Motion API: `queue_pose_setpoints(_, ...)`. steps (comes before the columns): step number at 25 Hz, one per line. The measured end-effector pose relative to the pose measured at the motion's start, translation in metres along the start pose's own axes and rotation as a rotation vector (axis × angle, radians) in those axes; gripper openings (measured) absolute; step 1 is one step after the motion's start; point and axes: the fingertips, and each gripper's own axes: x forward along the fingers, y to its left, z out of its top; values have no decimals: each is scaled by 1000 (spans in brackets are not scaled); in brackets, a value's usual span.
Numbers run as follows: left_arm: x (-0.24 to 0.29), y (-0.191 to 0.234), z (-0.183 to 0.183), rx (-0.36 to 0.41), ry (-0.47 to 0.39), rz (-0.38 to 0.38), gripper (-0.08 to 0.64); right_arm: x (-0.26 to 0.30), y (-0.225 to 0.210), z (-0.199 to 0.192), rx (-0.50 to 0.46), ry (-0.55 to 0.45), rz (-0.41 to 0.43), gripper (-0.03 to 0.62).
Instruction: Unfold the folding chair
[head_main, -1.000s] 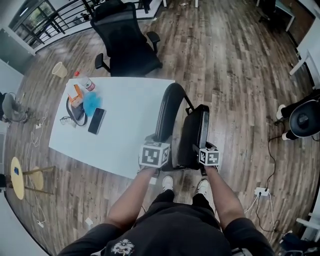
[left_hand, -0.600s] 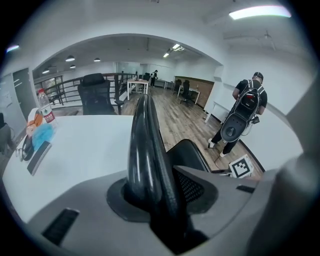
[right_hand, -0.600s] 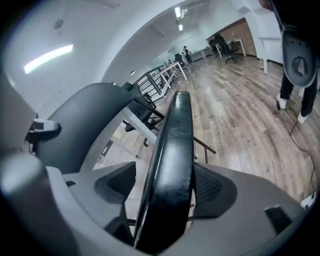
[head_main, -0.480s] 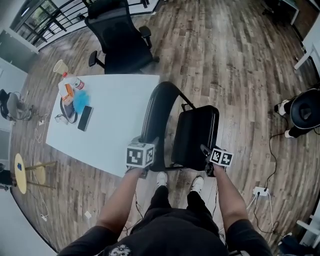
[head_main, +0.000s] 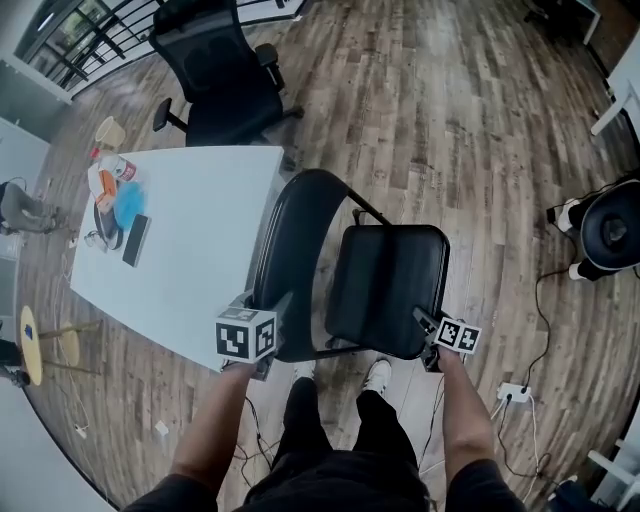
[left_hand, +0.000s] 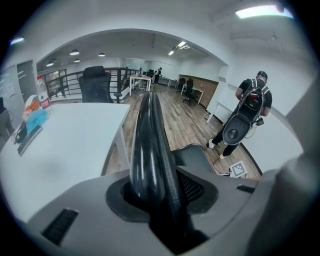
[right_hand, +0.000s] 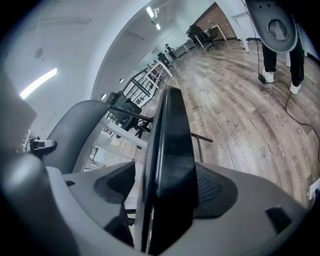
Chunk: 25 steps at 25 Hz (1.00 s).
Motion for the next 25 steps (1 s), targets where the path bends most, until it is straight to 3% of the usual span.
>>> queue_pose_setpoints(11, 56, -16, -29, -40, -1, -45, 130, 14, -130, -12, 57, 16, 38, 338)
queue_pose_setpoints(19, 96, -16, -51, -81, -1, -94, 130, 35, -194, -22, 83, 34, 104, 352)
queue_pose_setpoints(25, 117, -35, -59, -69, -2, -107, 129, 39, -233, -33, 98, 49, 115, 377)
